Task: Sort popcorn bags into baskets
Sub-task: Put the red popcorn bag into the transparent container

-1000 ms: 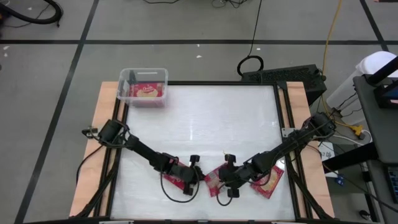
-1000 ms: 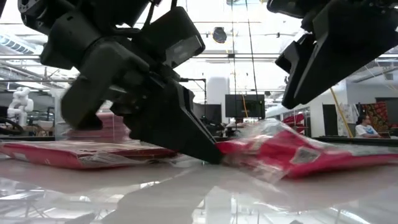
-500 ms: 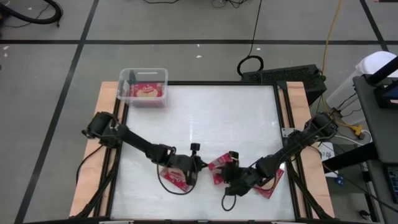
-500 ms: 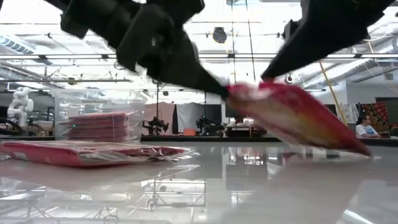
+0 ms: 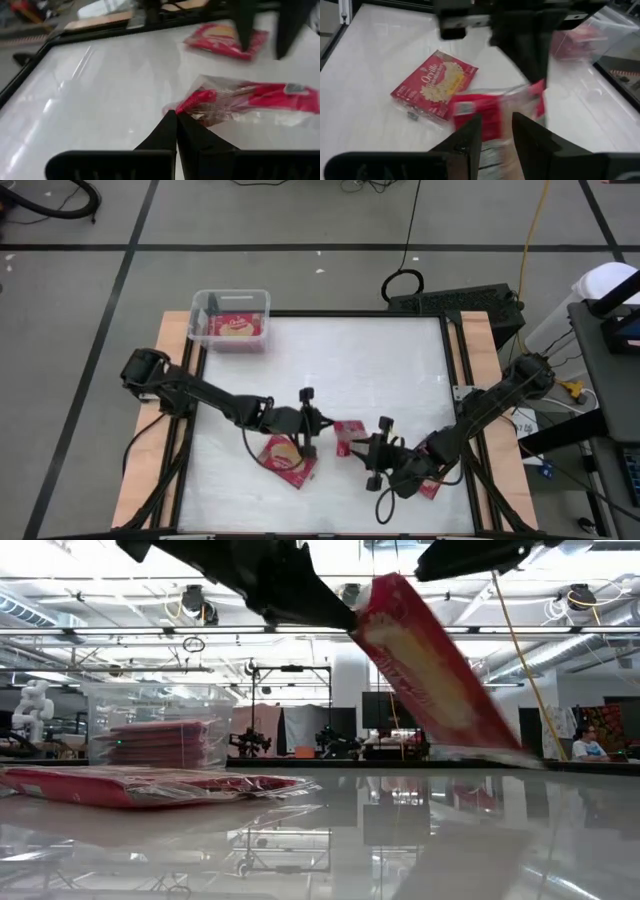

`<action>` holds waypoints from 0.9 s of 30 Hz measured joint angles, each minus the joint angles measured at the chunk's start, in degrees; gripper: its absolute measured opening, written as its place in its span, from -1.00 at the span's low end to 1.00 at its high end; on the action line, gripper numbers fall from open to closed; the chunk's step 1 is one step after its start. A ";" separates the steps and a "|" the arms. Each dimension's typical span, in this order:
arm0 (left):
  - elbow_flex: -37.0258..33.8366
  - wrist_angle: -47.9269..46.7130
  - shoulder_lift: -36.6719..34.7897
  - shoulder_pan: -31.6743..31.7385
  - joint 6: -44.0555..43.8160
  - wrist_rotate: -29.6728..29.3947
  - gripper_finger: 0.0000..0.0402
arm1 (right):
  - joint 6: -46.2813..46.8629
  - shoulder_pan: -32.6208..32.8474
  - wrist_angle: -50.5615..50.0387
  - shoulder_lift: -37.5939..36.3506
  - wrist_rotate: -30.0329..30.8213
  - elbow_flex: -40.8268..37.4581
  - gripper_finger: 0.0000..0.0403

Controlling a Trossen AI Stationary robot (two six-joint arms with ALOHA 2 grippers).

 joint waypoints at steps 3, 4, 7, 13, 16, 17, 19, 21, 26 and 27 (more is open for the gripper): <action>0.00 -1.81 -1.49 1.85 -4.92 -0.08 -0.98 | 0.02 0.56 -0.24 0.00 0.76 0.00 -0.46; 0.00 -2.66 -1.77 2.50 -6.55 -0.09 -0.97 | -0.33 0.95 -0.38 0.02 1.54 -0.02 -0.43; 0.00 -4.06 -1.88 4.32 -10.18 -0.12 -0.97 | -0.23 1.48 -2.20 0.14 3.17 -0.01 -0.31; 0.00 -4.41 -1.88 5.76 -14.16 0.47 -0.97 | 4.84 -0.30 -10.08 1.18 6.14 -0.03 0.01; 0.00 -4.31 -1.88 6.27 -15.02 0.49 -0.96 | 5.32 -1.90 -12.22 2.91 6.28 -0.04 0.13; 0.00 -4.09 -1.88 6.40 -15.03 0.51 -0.97 | 4.88 -2.56 -12.00 3.70 6.57 -0.02 0.15; 0.00 -3.96 -1.88 6.45 -15.00 0.48 -0.98 | 3.18 -3.77 -12.38 5.16 8.22 -0.04 0.17; 0.00 -4.02 -1.88 6.41 -15.27 0.63 -0.98 | 2.73 -5.17 -12.01 6.38 10.41 -0.04 0.17; 0.00 -4.55 -1.88 6.32 -15.31 2.49 -0.96 | 3.30 -7.80 -12.04 7.67 11.95 -0.04 0.02; 0.00 -4.45 -1.88 6.28 -15.28 2.52 -0.97 | 3.28 -8.05 -12.05 7.69 11.95 -0.04 -0.04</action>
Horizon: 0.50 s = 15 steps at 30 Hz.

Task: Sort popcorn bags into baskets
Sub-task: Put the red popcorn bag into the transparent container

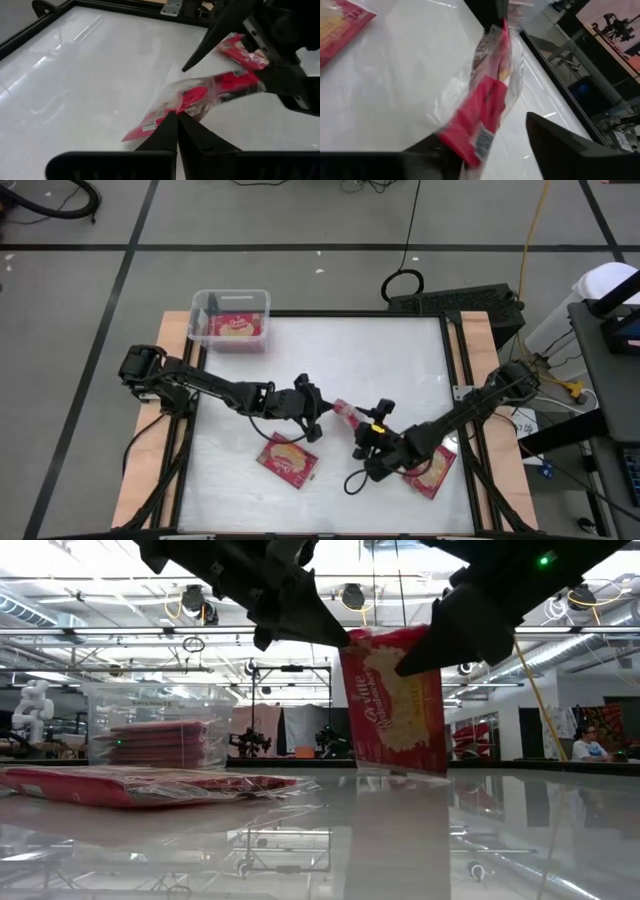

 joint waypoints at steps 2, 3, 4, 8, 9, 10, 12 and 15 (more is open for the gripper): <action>0.00 -0.05 0.00 0.00 0.44 0.03 -0.98 | -0.02 -0.48 0.00 0.00 -0.04 0.00 -0.21; 0.00 0.03 0.00 0.00 1.11 0.03 -0.98 | -0.05 -0.51 0.00 0.00 -0.09 0.00 -0.30; 0.00 0.13 0.00 -0.03 1.80 0.03 -0.97 | -0.11 -0.52 -0.02 0.00 -0.20 0.00 -0.40; 0.00 1.41 0.00 -0.70 6.58 0.01 -0.81 | -0.90 -0.50 0.10 0.00 -4.81 0.00 -0.76; 0.00 2.03 0.00 -1.11 8.07 0.12 -0.76 | -0.95 -0.50 0.14 0.00 -6.10 0.00 -0.84; 0.02 2.60 0.00 -1.39 9.48 0.77 -0.69 | -0.98 -0.48 0.20 0.00 -6.82 0.00 -0.90; 0.02 3.60 0.00 -2.10 10.94 1.65 -0.56 | -0.93 -0.48 0.22 -0.02 -7.53 0.00 -0.95; 0.04 3.92 0.00 -2.78 11.50 1.00 -0.35 | 0.03 -0.42 -0.15 -0.82 -7.85 0.00 -0.90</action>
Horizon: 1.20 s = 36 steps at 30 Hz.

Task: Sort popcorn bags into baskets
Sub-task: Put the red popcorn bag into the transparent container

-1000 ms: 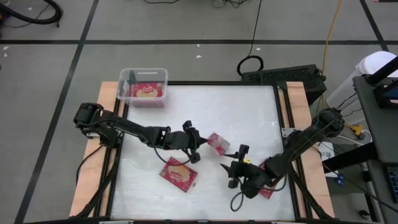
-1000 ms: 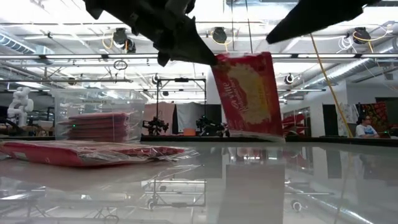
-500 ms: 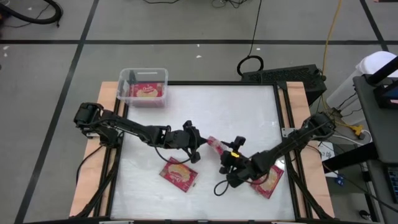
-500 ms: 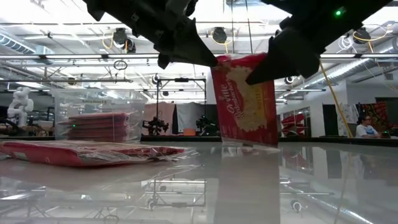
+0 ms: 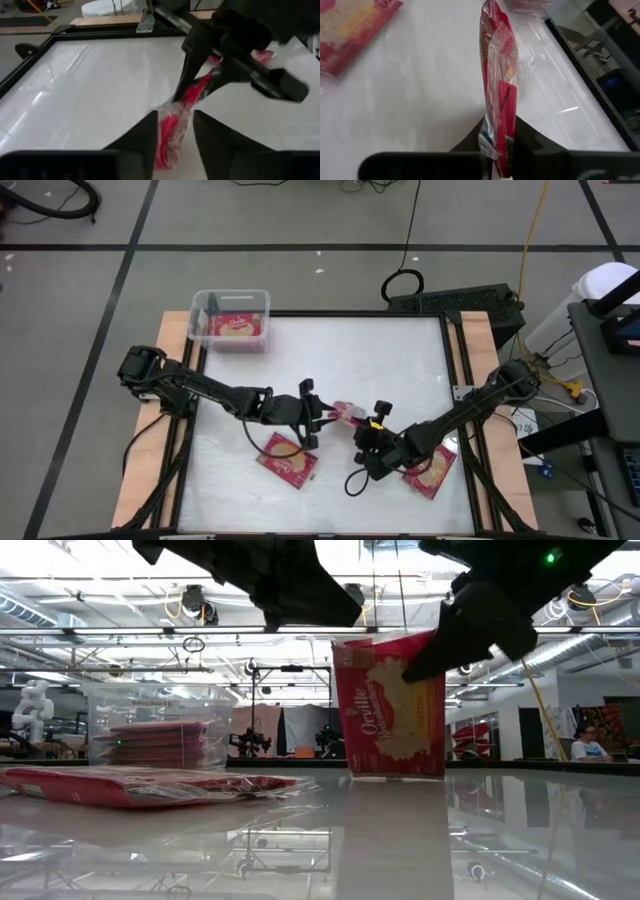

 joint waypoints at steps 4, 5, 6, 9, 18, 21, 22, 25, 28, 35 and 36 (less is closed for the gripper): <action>0.00 -1.32 -0.14 -0.30 0.12 -2.29 -0.12 | 0.56 0.58 -1.34 -3.35 -1.56 0.00 -0.82; 0.00 -1.47 -0.50 -0.37 0.12 -2.63 -0.08 | 0.76 0.98 -2.45 -4.43 -1.64 0.00 -0.82; 0.00 -1.35 -0.79 -0.54 0.11 -2.78 -0.05 | 1.03 1.34 -3.48 -5.51 -1.58 0.00 -0.83; 0.07 0.39 -0.92 -0.98 1.24 -3.15 -0.01 | 2.67 2.60 -7.06 -8.82 -1.32 -0.14 -0.91; -1.26 -1.29 -2.34 -3.65 3.56 -7.42 -0.16 | 1.10 5.81 10.86 -17.42 -1.31 -11.95 -0.92; -2.94 0.79 -2.86 -3.80 2.39 -7.59 -0.22 | -3.78 6.05 23.86 -20.17 -0.85 -18.37 -0.92; -3.85 0.89 -2.84 -3.83 2.10 -7.58 -0.23 | -6.05 6.07 29.08 -20.87 -0.96 -20.70 -0.93; -6.88 4.25 -2.73 -3.84 2.02 -6.48 -0.26 | -13.78 5.76 49.78 -21.54 -1.36 -28.36 -0.93; -10.01 11.64 -3.04 -3.83 1.48 -3.52 -0.26 | -20.73 4.75 67.68 -20.05 -4.51 -34.73 -0.93; -15.33 21.93 -2.46 -3.16 -0.36 -3.01 -0.23 | -27.49 3.25 89.18 -14.70 -12.41 -41.28 -0.92; -15.47 23.11 -1.84 -2.76 -0.84 -2.47 -0.20 | -28.47 2.77 91.12 -13.60 -13.55 -41.04 -0.92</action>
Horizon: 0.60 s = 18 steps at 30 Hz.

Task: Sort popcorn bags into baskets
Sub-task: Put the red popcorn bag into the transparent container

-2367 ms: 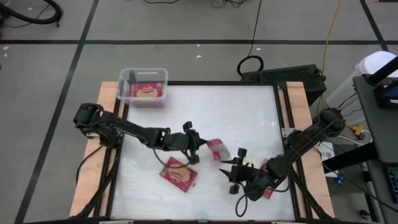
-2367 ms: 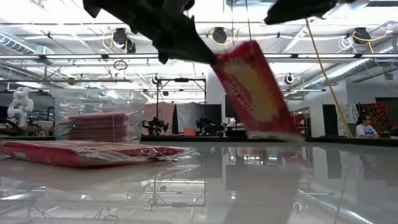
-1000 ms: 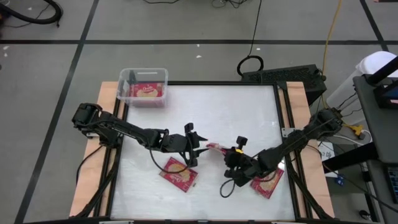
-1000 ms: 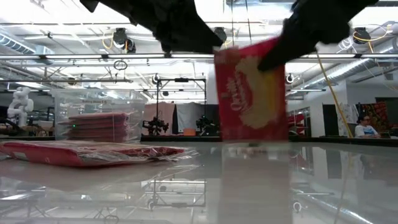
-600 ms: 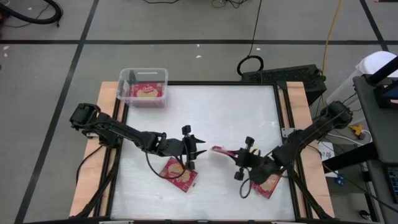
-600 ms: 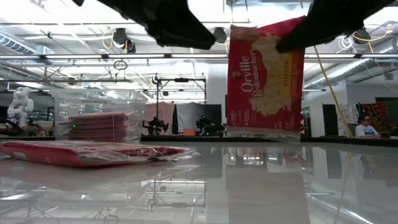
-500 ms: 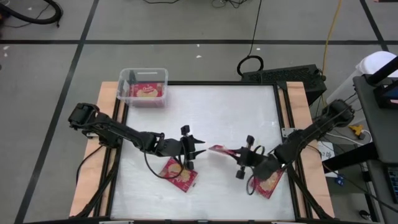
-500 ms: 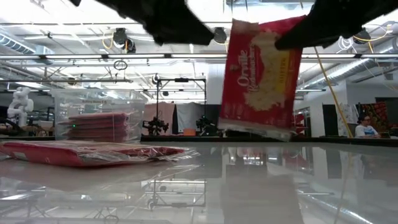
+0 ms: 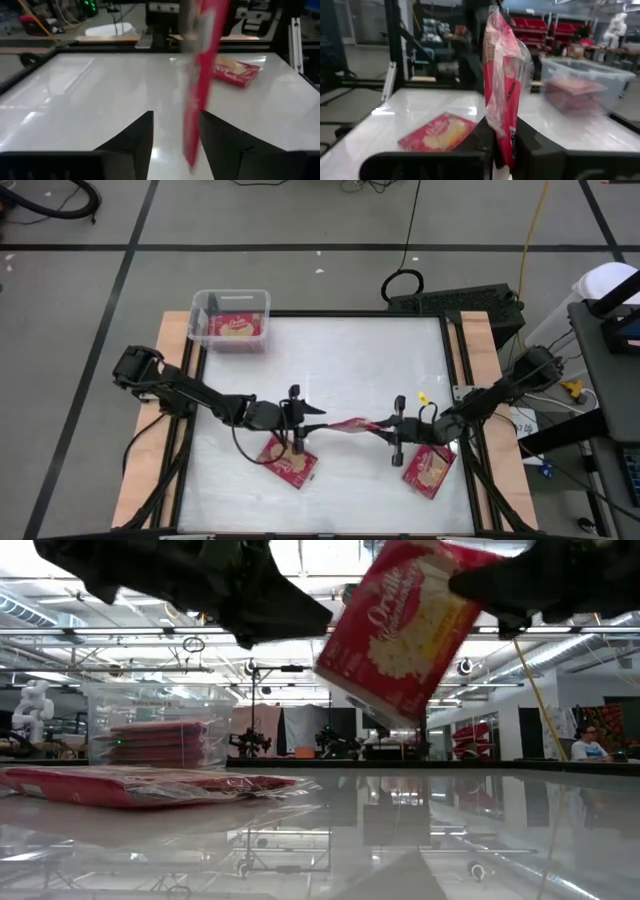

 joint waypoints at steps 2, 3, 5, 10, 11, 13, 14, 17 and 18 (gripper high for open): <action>-0.09 1.64 1.23 0.70 -0.07 3.32 -0.14 | -1.27 -1.03 2.28 2.08 -1.12 1.30 -0.92; -0.09 2.94 1.81 0.92 0.40 4.89 -0.11 | -1.58 -1.58 2.40 2.96 -1.25 1.93 -0.92; -0.20 4.26 2.77 0.98 1.19 6.33 -0.04 | -1.92 -2.79 2.76 4.76 -2.65 3.52 -0.92; -0.04 2.35 3.64 1.29 0.95 5.71 0.05 | -2.99 -4.48 2.15 6.32 -4.88 5.54 -0.92; -0.04 1.36 3.64 1.30 1.03 5.45 0.05 | -2.91 -4.61 2.15 6.30 -4.52 5.54 -0.92; -0.04 -0.18 3.65 1.27 1.13 5.37 0.03 | -2.72 -4.61 2.13 6.16 -4.26 5.41 -0.91; -0.04 -1.05 3.44 1.34 1.18 5.26 0.00 | -2.76 -4.60 2.10 6.07 -4.23 5.25 -0.91; -0.04 -4.24 1.44 1.45 1.18 5.11 -0.09 | -2.65 -4.61 2.49 5.99 -3.46 4.77 -0.91; 0.01 -5.04 0.97 1.45 1.14 5.00 -0.12 | -2.60 -4.61 2.49 5.99 -2.68 4.60 -0.91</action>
